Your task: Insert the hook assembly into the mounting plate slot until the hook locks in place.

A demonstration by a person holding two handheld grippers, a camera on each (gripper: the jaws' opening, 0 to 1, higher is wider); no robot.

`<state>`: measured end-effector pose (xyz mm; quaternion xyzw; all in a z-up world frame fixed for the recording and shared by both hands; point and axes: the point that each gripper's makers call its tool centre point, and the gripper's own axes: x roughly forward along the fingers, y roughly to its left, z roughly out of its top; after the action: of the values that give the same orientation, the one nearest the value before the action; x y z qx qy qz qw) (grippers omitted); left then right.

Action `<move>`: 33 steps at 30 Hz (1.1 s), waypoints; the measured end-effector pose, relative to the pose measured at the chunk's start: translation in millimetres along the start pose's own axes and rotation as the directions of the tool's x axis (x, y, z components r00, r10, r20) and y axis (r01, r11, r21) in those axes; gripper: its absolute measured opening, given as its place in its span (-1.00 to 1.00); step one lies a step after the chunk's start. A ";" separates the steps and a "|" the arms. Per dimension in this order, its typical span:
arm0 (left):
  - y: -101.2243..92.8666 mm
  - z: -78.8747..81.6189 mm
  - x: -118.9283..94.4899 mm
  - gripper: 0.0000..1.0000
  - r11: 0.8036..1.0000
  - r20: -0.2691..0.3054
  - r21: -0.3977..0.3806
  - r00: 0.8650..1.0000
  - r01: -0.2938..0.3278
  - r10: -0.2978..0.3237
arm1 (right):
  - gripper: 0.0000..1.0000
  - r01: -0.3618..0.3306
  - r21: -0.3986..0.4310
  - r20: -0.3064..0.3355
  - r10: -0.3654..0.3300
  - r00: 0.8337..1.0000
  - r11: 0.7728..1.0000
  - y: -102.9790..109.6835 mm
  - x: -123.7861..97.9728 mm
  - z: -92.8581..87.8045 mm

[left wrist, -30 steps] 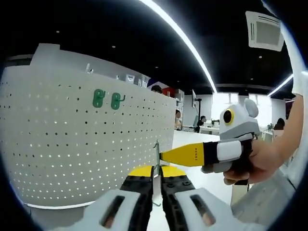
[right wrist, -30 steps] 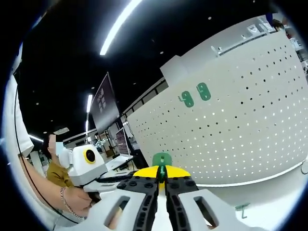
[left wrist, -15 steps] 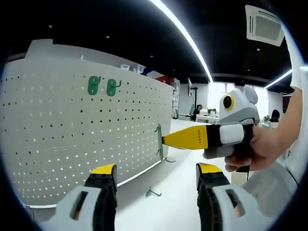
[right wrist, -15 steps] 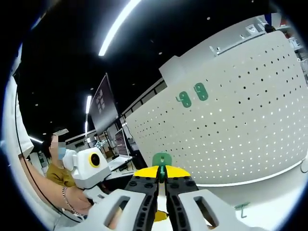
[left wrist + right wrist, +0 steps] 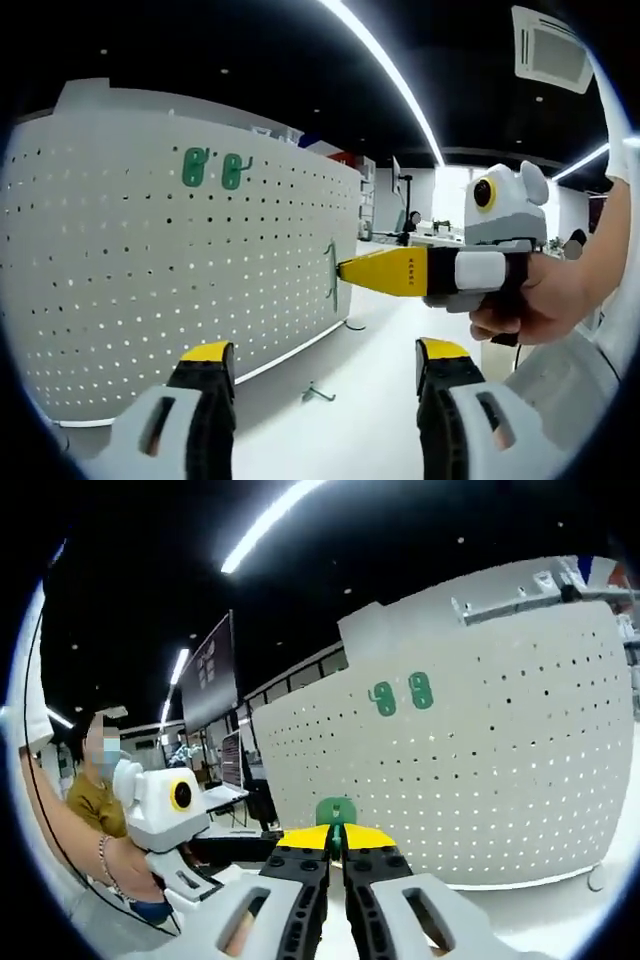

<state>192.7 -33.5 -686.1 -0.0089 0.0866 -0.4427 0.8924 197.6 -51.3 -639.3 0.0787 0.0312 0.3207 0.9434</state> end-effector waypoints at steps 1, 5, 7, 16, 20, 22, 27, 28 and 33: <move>0.2 0.2 -0.2 0.52 1.000 0.001 -0.001 1.000 -0.001 0.001 | -0.97 0.011 -0.010 0.002 -0.011 1.000 1.000 -2.5 -0.4 0.4; 0.8 -0.7 -0.5 0.50 1.000 -0.001 -0.004 1.000 -0.003 0.003 | -0.97 0.021 -0.020 -0.004 -0.021 1.000 1.000 -5.8 -0.1 -0.7; 1.3 -0.8 -0.6 0.50 1.000 -0.002 -0.006 1.000 -0.005 0.005 | -0.97 0.021 -0.011 -0.001 -0.021 1.000 1.000 -6.2 0.1 0.1; 5.3 -1.6 -5.3 0.47 1.000 -0.006 -0.012 1.000 -0.007 0.006 | -0.97 0.029 0.003 0.004 -0.029 1.000 1.000 -13.8 1.6 5.4; 7.2 -2.4 -11.1 0.47 1.000 -0.004 -0.015 1.000 0.002 -0.002 | -0.97 0.036 0.002 0.011 -0.037 0.999 0.999 -21.0 2.3 11.3; 8.7 -3.4 -13.6 0.46 1.000 -0.006 -0.017 1.000 0.004 -0.004 | -0.97 0.040 -0.005 0.016 -0.040 0.999 0.999 -24.7 2.4 15.1; 13.2 -8.2 -23.7 0.46 1.000 -0.017 -0.012 1.000 0.005 -0.005 | -0.97 0.053 -0.013 0.026 -0.052 0.998 0.999 -33.3 3.5 23.1; 14.0 -8.6 -25.6 0.46 1.000 -0.017 -0.013 1.000 0.004 -0.004 | -0.97 0.055 -0.014 0.028 -0.055 0.998 0.998 -34.7 3.6 24.3; 19.1 -17.0 -35.8 0.45 1.000 -0.034 -0.017 0.999 -0.003 0.003 | -0.97 0.069 -0.025 0.034 -0.068 0.997 0.997 -44.8 4.7 31.9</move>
<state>183.8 7.4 -699.4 -0.0090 0.1057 -0.4407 0.8914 231.7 -87.6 -615.4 0.0705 0.0138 0.2874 0.9551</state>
